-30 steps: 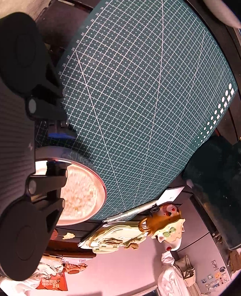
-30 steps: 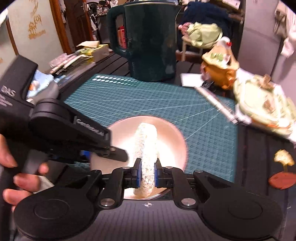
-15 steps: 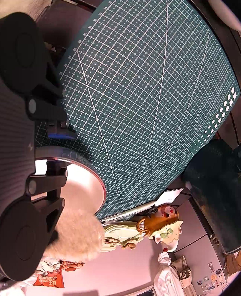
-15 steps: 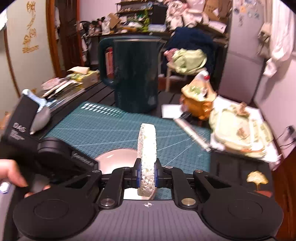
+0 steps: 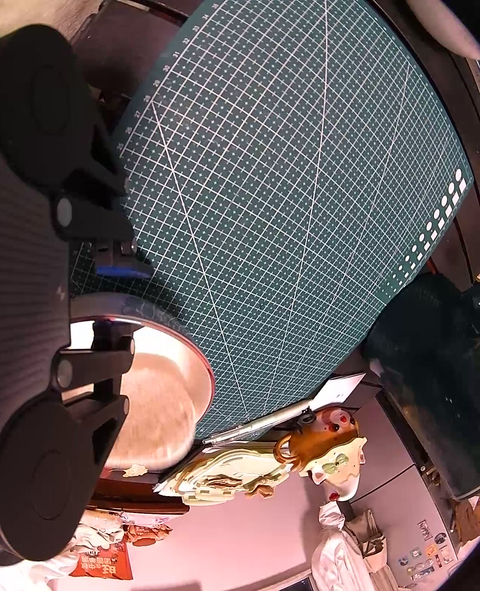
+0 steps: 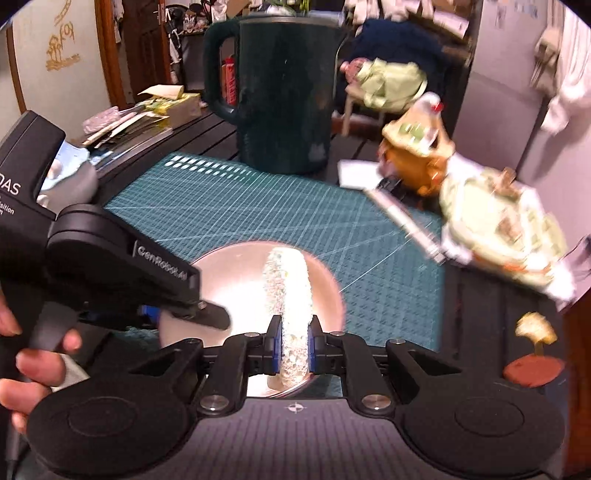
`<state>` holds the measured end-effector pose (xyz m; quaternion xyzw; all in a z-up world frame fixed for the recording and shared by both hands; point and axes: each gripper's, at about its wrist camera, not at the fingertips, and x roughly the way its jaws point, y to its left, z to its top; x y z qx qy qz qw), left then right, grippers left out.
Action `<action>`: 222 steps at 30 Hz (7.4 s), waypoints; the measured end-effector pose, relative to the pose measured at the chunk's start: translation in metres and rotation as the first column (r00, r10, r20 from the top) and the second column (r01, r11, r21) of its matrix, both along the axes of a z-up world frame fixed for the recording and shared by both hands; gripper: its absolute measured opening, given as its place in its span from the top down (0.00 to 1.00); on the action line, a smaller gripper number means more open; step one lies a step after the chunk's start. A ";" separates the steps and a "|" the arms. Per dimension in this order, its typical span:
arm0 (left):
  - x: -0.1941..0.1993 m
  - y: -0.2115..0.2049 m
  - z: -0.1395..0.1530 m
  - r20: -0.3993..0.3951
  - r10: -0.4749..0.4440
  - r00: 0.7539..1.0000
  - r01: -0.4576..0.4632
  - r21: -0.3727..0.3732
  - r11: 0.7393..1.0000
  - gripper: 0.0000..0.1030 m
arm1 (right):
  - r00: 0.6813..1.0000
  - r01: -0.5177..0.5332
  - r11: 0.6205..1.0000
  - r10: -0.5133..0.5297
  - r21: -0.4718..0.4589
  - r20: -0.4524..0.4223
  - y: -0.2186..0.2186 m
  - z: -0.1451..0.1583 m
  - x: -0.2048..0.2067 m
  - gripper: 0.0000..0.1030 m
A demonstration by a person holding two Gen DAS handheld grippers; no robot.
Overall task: Clean bowl
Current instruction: 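Scrub the bowl wall near the left gripper with the right-held sponge, then keep wiping the sponge around the bowl interior with the right gripper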
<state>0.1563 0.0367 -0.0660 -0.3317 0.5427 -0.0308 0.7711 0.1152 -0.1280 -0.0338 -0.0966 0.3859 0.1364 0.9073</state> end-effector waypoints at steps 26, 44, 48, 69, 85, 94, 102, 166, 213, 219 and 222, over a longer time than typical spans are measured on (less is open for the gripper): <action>0.003 -0.006 0.002 0.020 -0.038 0.999 0.037 0.054 0.998 0.79 | 1.000 -0.010 1.000 0.009 -0.028 -0.029 0.003 -0.010 0.002 0.89; 0.007 -0.027 0.007 0.048 -0.095 0.994 0.087 0.148 0.985 0.79 | 0.992 -0.029 0.988 0.048 0.153 -0.119 -0.013 0.002 0.009 0.89; 0.008 -0.030 0.008 0.052 -0.106 0.993 0.096 0.161 0.982 0.79 | 0.994 -0.031 0.998 0.036 0.051 -0.103 0.000 -0.013 0.011 0.89; 0.006 -0.025 0.007 0.047 -0.099 0.994 0.091 0.149 0.985 0.79 | 0.993 -0.059 0.989 0.072 0.137 -0.095 -0.011 0.003 0.010 0.89; 0.006 -0.027 0.006 0.044 -0.092 0.995 0.085 0.140 0.986 0.79 | 0.994 0.028 0.989 -0.012 -0.145 0.109 -0.002 0.018 -0.005 0.89; 0.006 -0.026 0.007 0.042 -0.088 0.995 0.081 0.136 0.987 0.79 | 1.000 0.027 0.980 -0.024 0.195 -0.016 -0.046 0.032 0.010 0.89; 0.005 -0.027 0.008 0.042 -0.087 0.995 0.081 0.139 0.987 0.79 | 0.991 -0.069 0.996 0.075 0.058 -0.112 0.003 -0.013 0.011 0.88; 0.004 -0.023 0.006 0.038 -0.079 0.996 0.074 0.130 0.989 0.79 | 0.992 -0.081 0.989 0.092 0.122 -0.088 -0.002 -0.010 0.010 0.88; 0.004 -0.022 0.006 0.037 -0.074 0.997 0.068 0.129 0.989 0.78 | 0.995 -0.037 0.989 0.049 0.146 -0.082 -0.007 -0.002 0.011 0.88; 0.004 -0.022 0.007 0.038 -0.076 0.996 0.070 0.128 0.989 0.78 | 0.998 -0.050 0.992 0.055 -0.116 0.033 0.017 -0.012 -0.005 0.89; 0.004 -0.022 0.007 0.037 -0.076 0.996 0.070 0.129 0.989 0.78 | 0.993 -0.034 0.982 0.055 -0.187 0.108 0.017 -0.002 -0.013 0.89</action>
